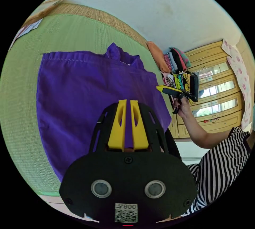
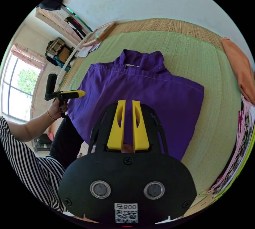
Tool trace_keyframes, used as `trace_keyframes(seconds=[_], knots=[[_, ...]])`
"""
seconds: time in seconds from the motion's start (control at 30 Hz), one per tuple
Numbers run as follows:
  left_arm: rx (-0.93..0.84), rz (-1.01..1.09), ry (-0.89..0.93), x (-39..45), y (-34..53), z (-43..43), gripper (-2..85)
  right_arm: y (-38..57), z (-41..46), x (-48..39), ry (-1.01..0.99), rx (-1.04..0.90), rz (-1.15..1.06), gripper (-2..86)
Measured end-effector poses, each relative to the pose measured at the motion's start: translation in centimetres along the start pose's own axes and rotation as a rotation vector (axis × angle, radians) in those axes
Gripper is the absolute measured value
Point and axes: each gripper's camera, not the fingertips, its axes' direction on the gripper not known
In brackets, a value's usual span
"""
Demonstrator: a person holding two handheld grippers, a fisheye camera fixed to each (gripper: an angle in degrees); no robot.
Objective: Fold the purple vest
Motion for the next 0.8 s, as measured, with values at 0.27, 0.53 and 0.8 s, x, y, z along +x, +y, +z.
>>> trace_keyframes(seconds=[0.27,0.53,0.8], knots=[[-0.093,-0.110,-0.149,0.6,10.6,-3.9,1.6,10.5,0.1,-4.4,-0.010,-0.115,0.060,4.0],[-0.033,-0.134,-0.146,2.1,12.9,-10.1,0.9,15.7,-2.7,-7.5,-0.046,-0.048,0.113,3.6],[-0.159,0.038,-0.068,9.2,9.9,-5.8,0.6,15.0,0.6,-13.5,-0.085,-0.120,-0.009,4.0]])
